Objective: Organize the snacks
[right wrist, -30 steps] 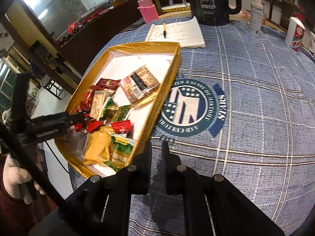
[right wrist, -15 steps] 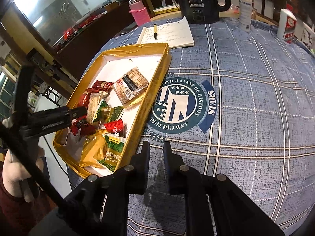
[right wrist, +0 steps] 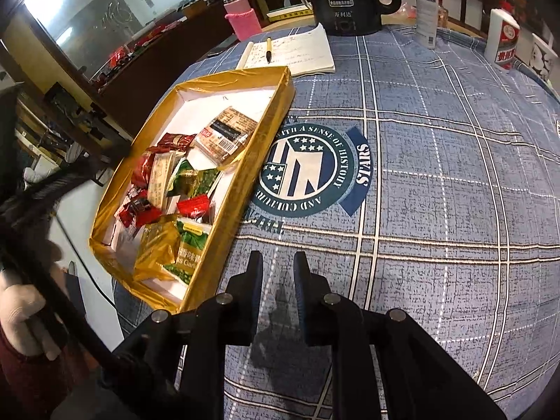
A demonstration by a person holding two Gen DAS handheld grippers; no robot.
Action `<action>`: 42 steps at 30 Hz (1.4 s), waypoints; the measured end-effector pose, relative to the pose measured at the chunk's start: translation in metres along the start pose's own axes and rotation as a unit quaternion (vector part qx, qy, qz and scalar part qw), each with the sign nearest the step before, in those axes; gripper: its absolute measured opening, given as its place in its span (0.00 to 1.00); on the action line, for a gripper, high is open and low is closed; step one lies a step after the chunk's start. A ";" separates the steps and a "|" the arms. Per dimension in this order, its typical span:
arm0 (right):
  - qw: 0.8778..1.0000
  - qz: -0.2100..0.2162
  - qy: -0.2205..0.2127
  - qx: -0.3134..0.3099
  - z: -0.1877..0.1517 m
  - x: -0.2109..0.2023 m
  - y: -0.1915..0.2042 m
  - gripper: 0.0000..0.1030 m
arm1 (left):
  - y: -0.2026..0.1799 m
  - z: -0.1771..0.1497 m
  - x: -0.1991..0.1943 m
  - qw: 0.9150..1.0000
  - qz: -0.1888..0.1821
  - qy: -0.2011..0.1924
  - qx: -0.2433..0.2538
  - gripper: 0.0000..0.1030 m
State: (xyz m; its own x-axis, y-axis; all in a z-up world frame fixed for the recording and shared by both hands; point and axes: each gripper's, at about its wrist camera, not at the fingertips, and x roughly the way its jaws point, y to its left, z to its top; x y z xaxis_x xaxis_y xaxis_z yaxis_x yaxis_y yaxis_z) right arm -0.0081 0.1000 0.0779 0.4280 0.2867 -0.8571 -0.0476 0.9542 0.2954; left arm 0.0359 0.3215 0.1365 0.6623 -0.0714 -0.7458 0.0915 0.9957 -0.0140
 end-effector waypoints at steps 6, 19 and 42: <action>0.999 0.018 -0.001 -0.035 -0.004 -0.006 0.006 0.17 | -0.008 -0.004 -0.072 0.991 0.075 -0.106 -0.027 0.76; 0.981 0.010 -0.061 -0.183 -0.027 -0.056 0.002 0.20 | -0.073 -0.029 -0.181 0.952 0.193 -0.235 -0.048 0.87; 0.956 -0.039 -0.041 -0.288 -0.027 -0.059 -0.045 0.30 | -0.128 -0.076 -0.110 0.980 0.185 -0.053 -0.059 0.87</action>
State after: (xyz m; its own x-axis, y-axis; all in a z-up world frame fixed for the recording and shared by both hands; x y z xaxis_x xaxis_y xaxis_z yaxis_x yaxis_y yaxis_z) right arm -0.0556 0.0429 0.1033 0.5194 0.2270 -0.8238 -0.4910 0.8683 -0.0704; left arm -0.1047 0.2061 0.1695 0.7077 0.2959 -0.6415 -0.2512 0.9541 0.1629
